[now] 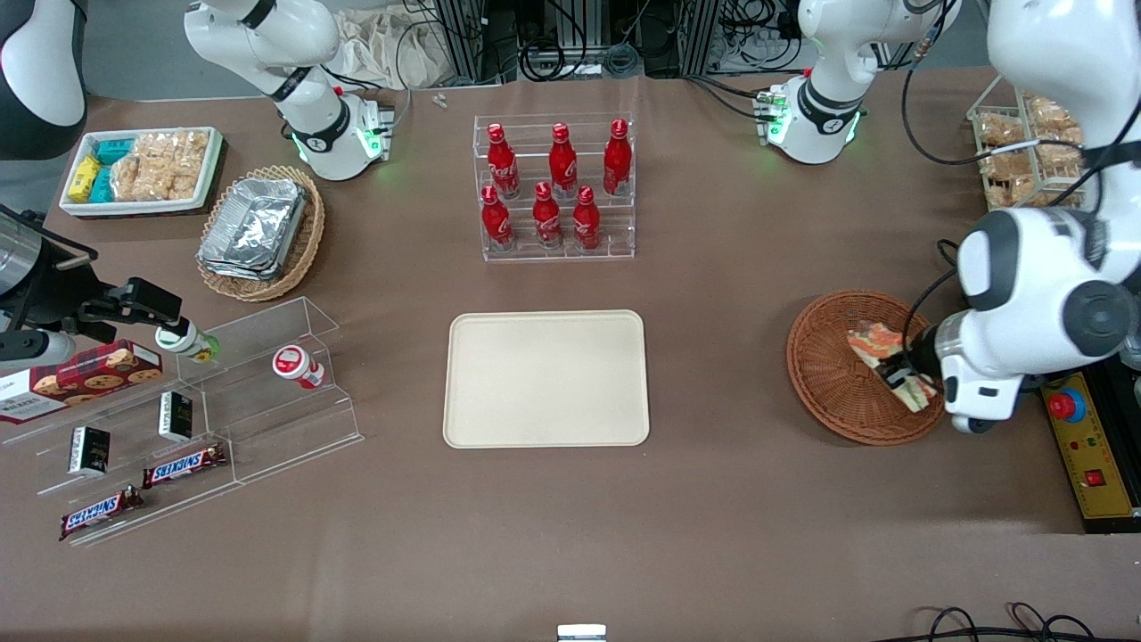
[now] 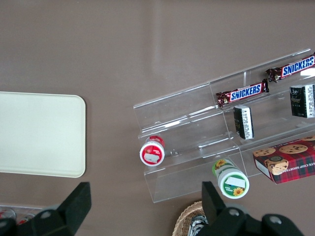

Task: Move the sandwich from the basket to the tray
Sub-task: 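Lift the sandwich and carry it over the cream tray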

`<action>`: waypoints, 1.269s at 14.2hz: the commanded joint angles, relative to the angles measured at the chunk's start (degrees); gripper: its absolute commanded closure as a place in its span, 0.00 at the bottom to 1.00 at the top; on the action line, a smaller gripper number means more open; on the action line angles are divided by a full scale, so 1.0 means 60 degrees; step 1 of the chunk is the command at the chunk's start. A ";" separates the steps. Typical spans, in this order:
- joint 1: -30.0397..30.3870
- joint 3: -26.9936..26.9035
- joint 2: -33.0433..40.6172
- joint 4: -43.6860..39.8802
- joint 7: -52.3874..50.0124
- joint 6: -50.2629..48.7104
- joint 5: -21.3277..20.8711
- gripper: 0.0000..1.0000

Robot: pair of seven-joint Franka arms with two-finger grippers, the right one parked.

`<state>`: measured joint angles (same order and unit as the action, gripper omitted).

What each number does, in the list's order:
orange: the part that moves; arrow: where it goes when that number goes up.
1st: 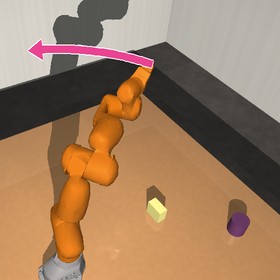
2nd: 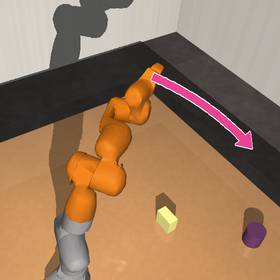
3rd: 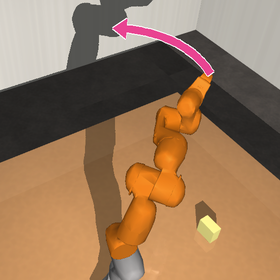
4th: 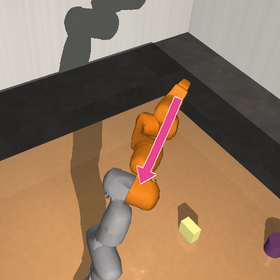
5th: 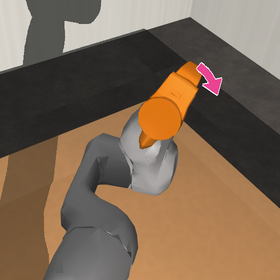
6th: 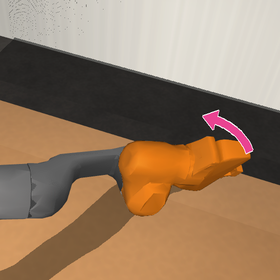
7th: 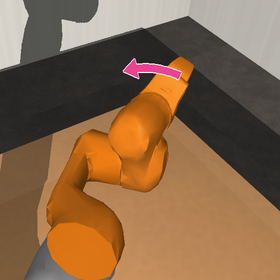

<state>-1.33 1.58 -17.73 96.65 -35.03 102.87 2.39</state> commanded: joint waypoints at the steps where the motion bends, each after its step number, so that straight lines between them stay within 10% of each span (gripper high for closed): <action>1: -0.0057 0.0219 -0.0106 -0.1718 0.0651 -0.1890 0.0056 0.73; 9: -0.0217 0.2606 -0.0558 -0.2837 0.0815 -0.1871 0.0188 0.75; 18: -0.2999 0.2696 -0.3238 -0.2735 -0.0738 0.2599 -0.0615 0.80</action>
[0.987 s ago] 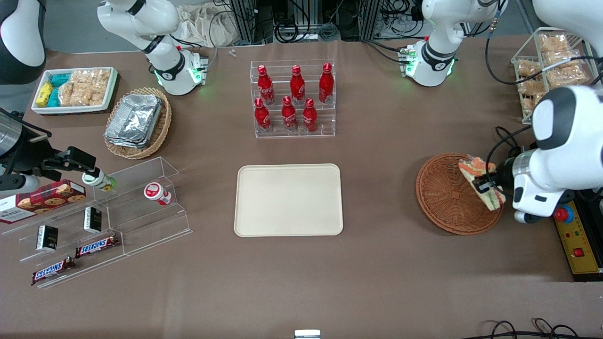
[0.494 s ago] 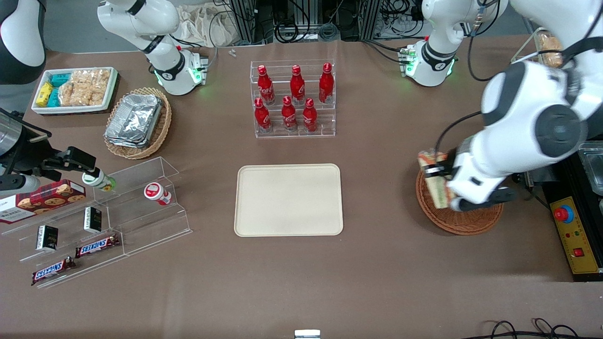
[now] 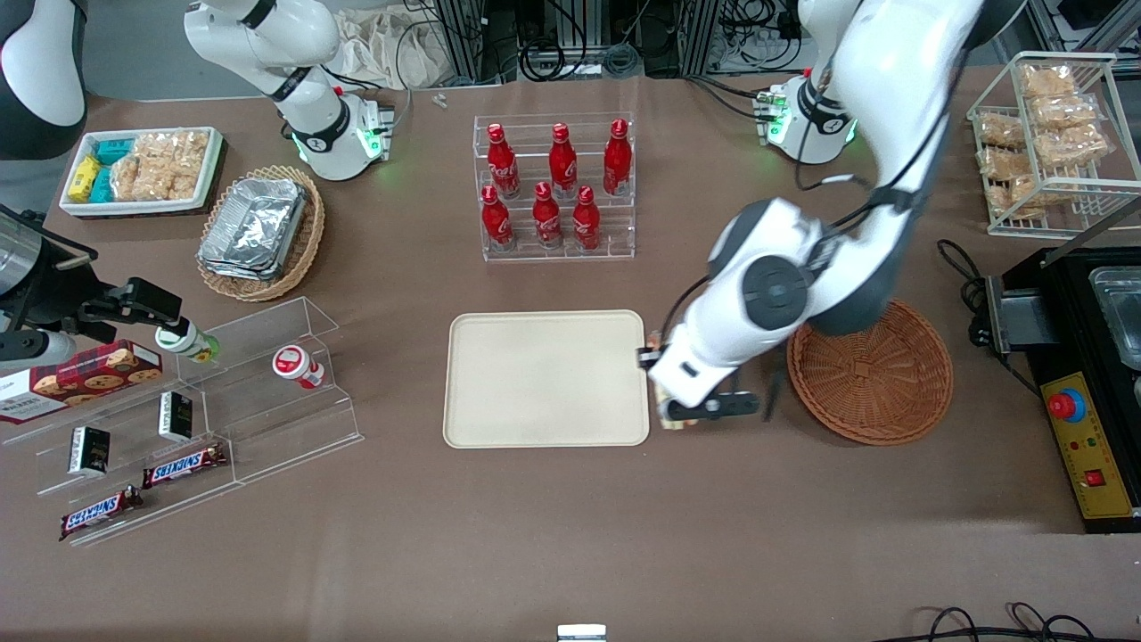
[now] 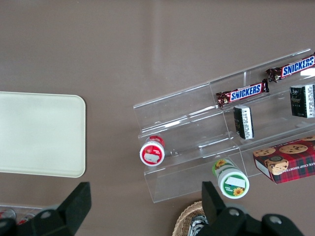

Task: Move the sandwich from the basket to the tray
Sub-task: 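Lift the sandwich and carry it over the cream tray, then lower the sandwich onto the tray and open the left gripper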

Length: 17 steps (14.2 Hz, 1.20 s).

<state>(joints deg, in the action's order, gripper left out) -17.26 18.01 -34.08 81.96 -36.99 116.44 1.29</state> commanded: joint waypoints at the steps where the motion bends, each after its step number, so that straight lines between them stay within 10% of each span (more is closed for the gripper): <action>1: -0.0534 -0.0043 -0.0748 -0.0286 -0.0456 0.0630 -0.0638 0.80; 11: -0.1165 -0.0072 -0.1834 0.0284 -0.0368 0.1878 -0.1138 0.76; 13: -0.1166 -0.0072 -0.1849 0.0460 -0.0397 0.1878 -0.1167 0.64; 15: -0.1180 -0.0072 -0.1864 0.0461 -0.0412 0.1878 -0.1167 0.16; 17: -0.1166 -0.0057 -0.1849 0.0446 -0.0427 0.1849 -0.1138 0.01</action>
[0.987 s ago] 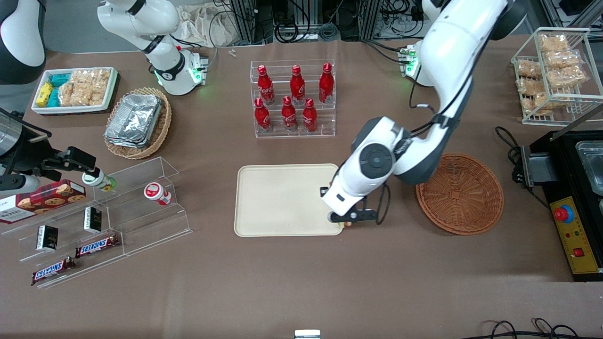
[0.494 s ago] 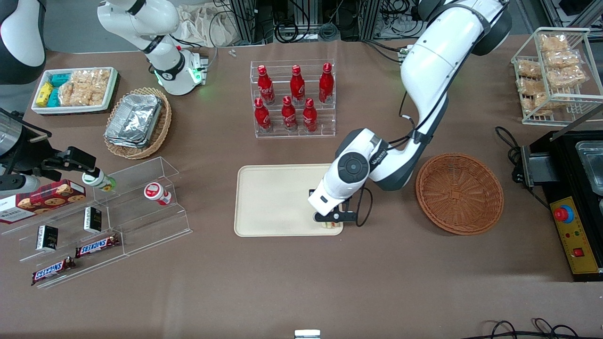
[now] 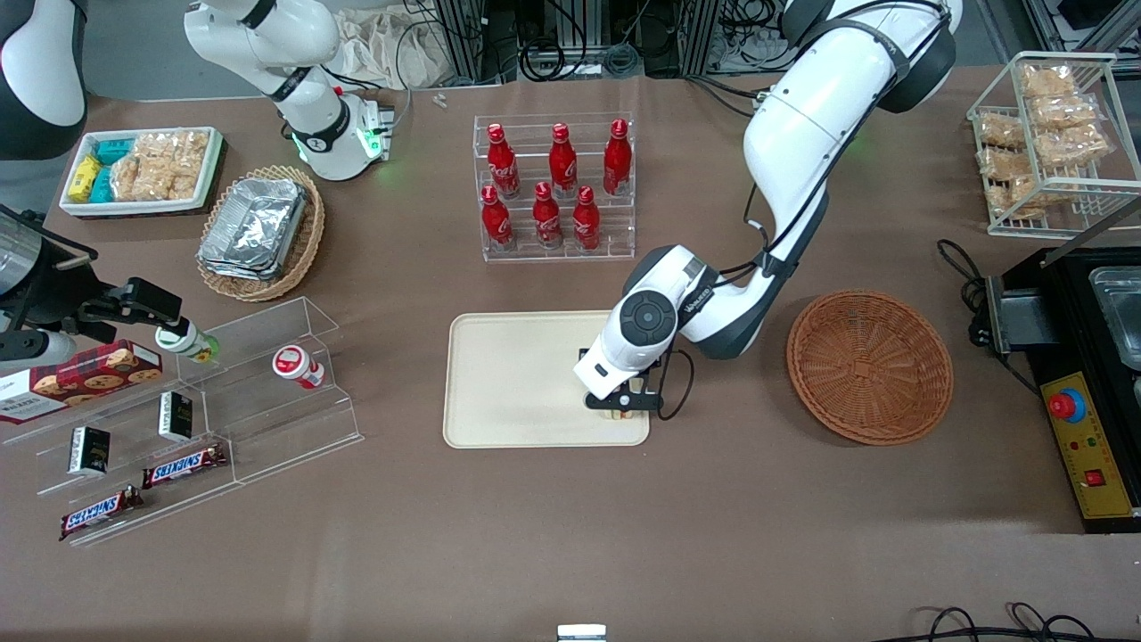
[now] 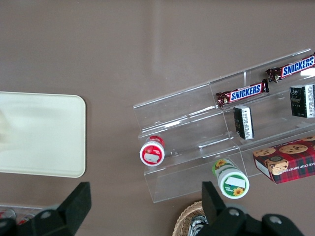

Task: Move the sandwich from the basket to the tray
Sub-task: 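Lower the sandwich onto the tray and open the left gripper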

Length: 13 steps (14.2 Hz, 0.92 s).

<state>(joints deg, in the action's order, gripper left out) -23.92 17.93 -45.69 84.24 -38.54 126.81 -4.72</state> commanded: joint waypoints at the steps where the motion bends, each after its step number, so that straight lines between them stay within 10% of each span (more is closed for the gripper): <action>1: -0.0056 -0.0044 0.0115 0.0052 -0.0168 0.0076 -0.0136 0.01; 13: 0.1669 -0.0103 0.3437 0.0051 -0.1017 -0.3598 -0.0137 0.01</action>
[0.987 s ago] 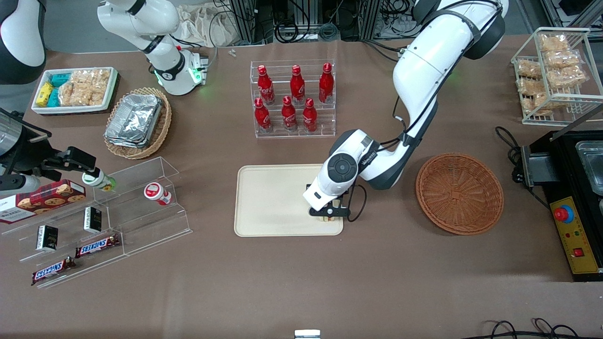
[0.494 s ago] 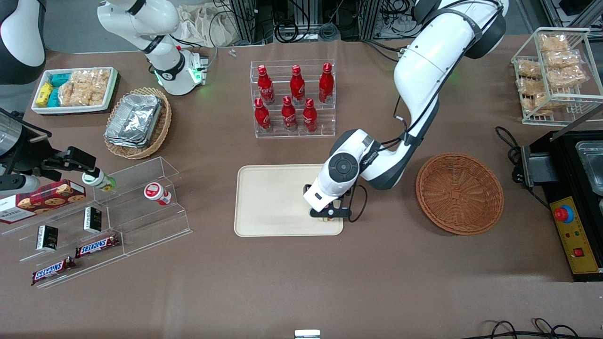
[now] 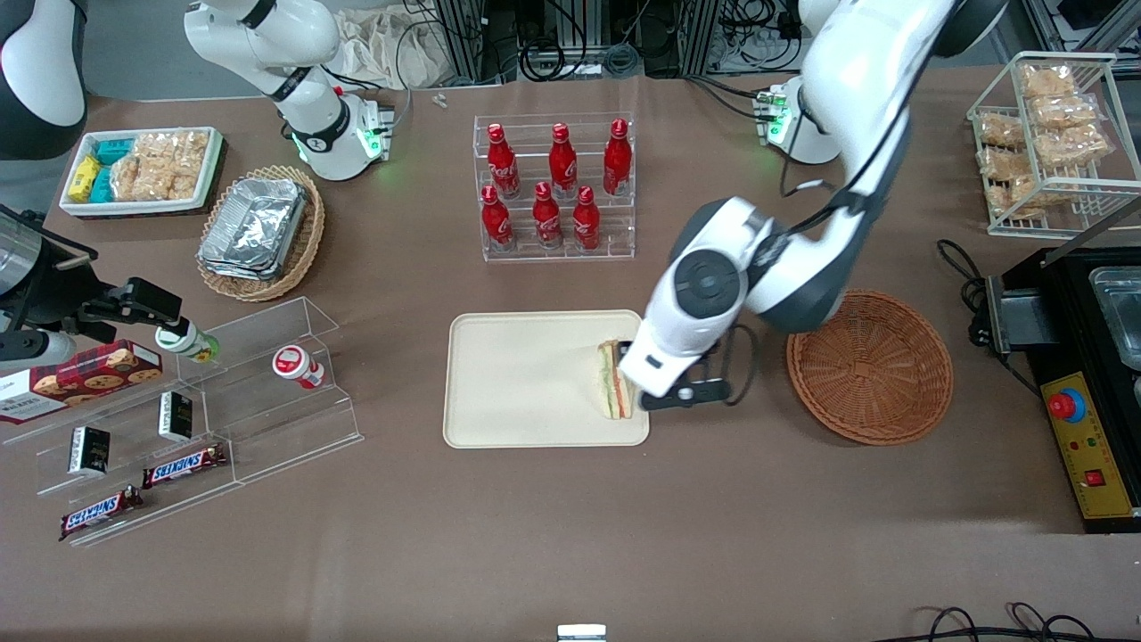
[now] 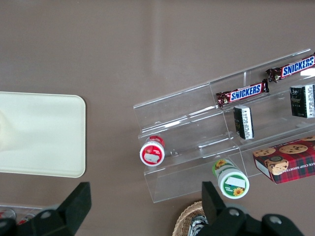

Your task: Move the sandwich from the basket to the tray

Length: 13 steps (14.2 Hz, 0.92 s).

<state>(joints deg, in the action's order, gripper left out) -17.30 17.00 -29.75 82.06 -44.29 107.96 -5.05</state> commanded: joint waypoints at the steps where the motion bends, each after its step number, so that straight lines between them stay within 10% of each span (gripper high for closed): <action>1: 0.0758 0.0052 0.1088 0.0502 -0.0045 -0.0561 -0.0110 0.01; 13: 0.3863 0.0023 0.3450 0.2026 0.2749 -0.1207 0.0109 0.01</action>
<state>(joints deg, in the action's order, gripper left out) 3.56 16.65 -10.44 92.45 -30.84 101.08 -4.93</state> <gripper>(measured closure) 0.004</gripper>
